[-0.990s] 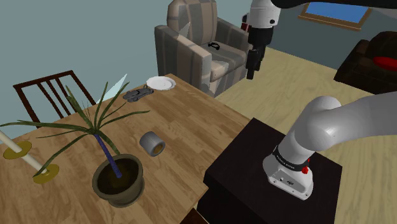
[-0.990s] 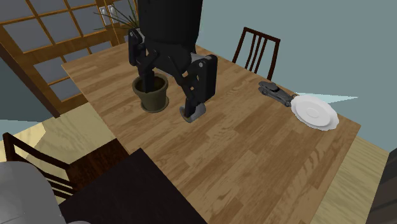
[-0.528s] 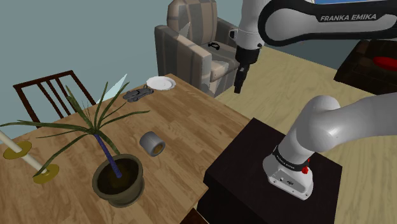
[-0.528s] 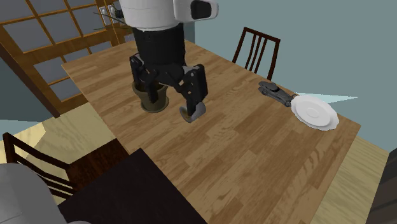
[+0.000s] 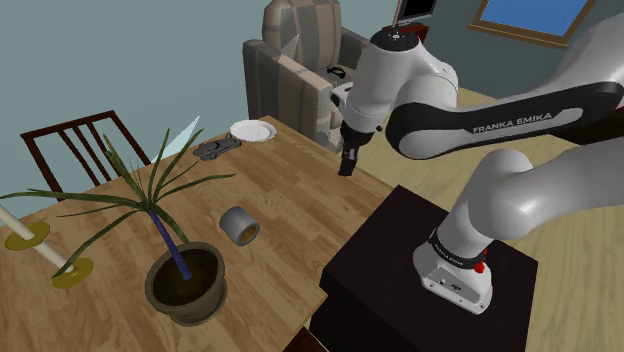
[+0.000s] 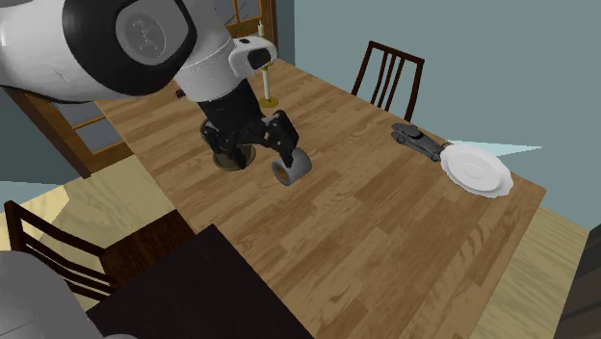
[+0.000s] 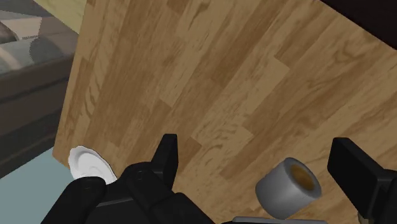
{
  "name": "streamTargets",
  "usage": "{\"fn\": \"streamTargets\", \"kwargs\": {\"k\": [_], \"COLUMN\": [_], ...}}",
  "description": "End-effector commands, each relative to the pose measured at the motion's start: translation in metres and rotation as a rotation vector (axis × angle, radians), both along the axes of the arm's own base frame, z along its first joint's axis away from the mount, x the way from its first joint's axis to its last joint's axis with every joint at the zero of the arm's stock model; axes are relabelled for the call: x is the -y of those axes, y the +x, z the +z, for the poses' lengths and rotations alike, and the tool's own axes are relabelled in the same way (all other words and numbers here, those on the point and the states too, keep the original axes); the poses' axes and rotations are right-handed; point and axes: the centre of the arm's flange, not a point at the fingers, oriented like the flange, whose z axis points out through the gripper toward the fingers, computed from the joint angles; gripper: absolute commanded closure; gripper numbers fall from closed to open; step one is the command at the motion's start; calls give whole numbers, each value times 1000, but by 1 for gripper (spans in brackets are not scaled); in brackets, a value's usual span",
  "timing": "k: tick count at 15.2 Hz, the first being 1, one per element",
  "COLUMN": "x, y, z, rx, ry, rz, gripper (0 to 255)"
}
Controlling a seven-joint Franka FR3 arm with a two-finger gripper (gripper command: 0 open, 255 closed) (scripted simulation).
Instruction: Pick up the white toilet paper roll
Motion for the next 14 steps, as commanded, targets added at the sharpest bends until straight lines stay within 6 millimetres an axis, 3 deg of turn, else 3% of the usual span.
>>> {"fn": "streamTargets", "kwargs": {"k": [1,14], "x": [-15,-103], "y": [2,25], "z": [-21,-178], "rx": [64,423], "ry": [-32,-267], "rz": [69,476], "gripper": [0,0]}}
